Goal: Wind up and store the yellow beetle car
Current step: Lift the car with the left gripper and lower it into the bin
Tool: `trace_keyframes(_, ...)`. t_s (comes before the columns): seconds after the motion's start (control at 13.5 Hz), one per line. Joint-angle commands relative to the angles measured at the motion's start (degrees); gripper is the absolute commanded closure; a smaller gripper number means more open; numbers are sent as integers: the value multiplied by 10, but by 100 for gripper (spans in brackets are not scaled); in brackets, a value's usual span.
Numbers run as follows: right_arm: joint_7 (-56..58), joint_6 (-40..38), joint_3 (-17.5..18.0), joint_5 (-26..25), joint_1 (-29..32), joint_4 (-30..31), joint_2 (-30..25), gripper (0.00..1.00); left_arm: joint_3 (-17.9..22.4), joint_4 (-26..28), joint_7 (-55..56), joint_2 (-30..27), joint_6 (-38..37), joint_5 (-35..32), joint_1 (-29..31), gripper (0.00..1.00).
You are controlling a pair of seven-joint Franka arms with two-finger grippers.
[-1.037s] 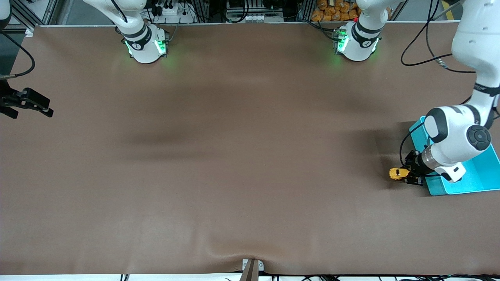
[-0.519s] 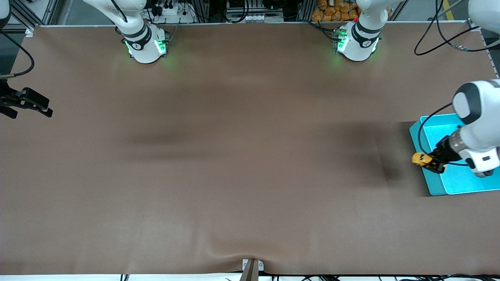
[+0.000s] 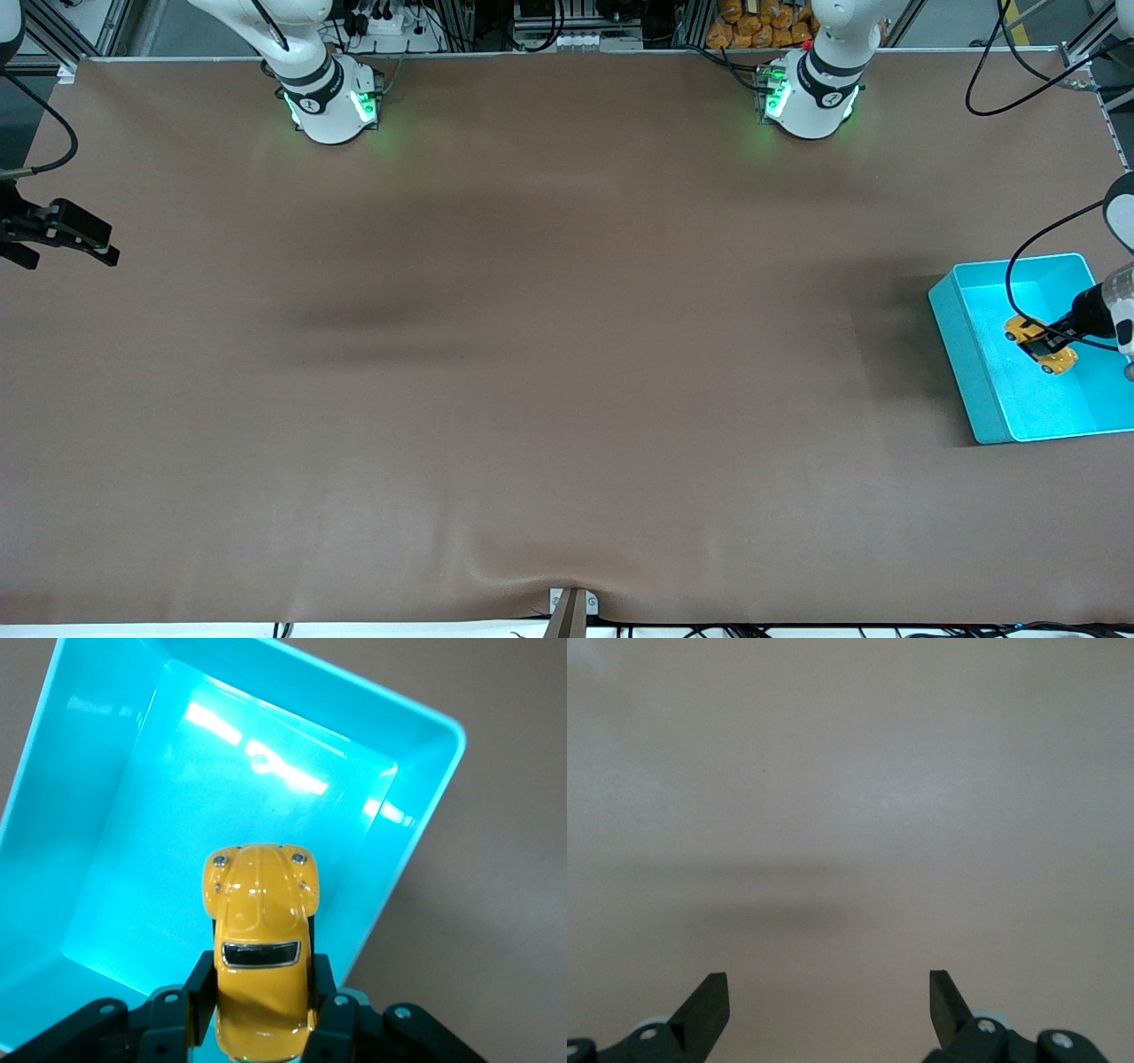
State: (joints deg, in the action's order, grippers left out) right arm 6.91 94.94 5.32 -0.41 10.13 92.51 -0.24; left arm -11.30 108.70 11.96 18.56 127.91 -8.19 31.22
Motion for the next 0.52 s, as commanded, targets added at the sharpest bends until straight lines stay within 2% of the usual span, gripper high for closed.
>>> trace_keyframes(0.0, -8, -8, 0, 5, -1, -11, 3, 0, -5, -1, -83, 9, -6, -18, 23, 100)
trace_keyframes(0.44, -8, -8, 0, 5, -1, -12, 3, 0, -6, -13, -140, 80, 47, -90, 62, 100)
